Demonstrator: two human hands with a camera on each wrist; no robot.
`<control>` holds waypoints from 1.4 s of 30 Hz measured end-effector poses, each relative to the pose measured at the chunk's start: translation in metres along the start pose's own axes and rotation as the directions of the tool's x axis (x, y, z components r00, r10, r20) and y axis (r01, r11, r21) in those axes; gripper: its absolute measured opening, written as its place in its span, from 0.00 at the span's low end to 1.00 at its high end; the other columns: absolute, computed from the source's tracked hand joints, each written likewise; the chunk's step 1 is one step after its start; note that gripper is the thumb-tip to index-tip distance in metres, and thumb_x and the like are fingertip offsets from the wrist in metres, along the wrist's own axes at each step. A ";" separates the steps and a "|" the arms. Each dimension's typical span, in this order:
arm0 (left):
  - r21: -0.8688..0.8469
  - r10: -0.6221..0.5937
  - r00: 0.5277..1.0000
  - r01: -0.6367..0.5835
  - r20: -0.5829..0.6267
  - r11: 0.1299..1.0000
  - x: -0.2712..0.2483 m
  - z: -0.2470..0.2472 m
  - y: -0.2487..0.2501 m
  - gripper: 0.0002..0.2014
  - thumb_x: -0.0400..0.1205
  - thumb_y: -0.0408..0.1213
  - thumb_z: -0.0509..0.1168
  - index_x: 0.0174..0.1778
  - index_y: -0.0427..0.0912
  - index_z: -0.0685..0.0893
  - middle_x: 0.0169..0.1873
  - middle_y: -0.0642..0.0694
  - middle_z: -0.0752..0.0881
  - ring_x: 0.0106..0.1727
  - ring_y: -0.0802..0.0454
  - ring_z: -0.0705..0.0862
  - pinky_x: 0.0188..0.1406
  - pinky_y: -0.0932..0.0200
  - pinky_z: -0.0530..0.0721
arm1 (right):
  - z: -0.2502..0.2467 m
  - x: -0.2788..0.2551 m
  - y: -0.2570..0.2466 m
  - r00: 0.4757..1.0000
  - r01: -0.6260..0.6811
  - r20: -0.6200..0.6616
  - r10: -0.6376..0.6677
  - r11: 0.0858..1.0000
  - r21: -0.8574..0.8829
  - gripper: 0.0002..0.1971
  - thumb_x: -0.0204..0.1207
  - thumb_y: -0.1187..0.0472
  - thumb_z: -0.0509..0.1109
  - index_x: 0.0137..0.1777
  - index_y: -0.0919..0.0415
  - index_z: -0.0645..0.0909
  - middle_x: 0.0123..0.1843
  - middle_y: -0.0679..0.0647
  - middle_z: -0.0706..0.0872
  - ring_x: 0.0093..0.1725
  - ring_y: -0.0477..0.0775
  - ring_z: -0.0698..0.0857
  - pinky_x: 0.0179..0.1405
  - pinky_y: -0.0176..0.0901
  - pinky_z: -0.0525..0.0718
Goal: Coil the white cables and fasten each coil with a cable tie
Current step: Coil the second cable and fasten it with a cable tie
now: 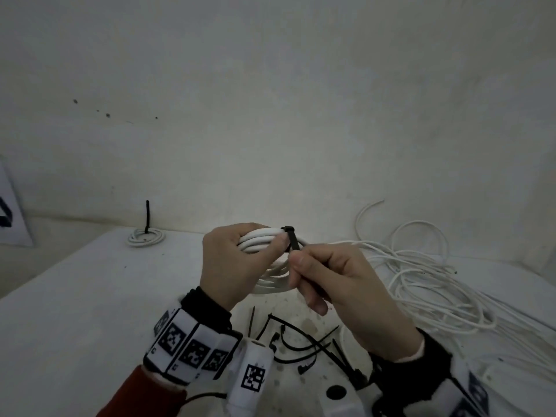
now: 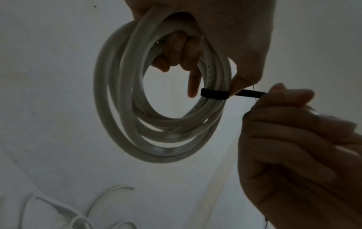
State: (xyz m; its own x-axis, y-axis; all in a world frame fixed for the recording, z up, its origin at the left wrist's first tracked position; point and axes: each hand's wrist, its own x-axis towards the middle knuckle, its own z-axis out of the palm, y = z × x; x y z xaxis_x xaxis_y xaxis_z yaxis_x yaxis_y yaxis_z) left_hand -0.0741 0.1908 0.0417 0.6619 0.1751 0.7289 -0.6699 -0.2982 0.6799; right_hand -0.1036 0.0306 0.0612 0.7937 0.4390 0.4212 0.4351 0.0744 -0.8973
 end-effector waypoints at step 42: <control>-0.065 -0.859 0.511 0.857 -0.005 0.510 0.076 -0.079 -0.213 0.09 0.85 0.31 0.58 0.41 0.37 0.82 0.38 0.38 0.82 0.39 0.45 0.81 0.33 0.55 0.83 | 0.056 0.224 0.201 0.708 -0.645 -0.129 0.694 0.710 0.283 0.07 0.78 0.72 0.69 0.39 0.73 0.76 0.42 0.68 0.84 0.43 0.67 0.87 0.35 0.61 0.90</control>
State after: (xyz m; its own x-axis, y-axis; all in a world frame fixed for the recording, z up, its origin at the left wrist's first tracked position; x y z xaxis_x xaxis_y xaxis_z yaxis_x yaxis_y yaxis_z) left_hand 0.0919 0.3417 -0.0412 0.9123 0.3509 -0.2113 0.2036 0.0591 0.9773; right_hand 0.1375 0.1942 -0.0318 0.9189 0.2469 -0.3075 -0.3228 0.0229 -0.9462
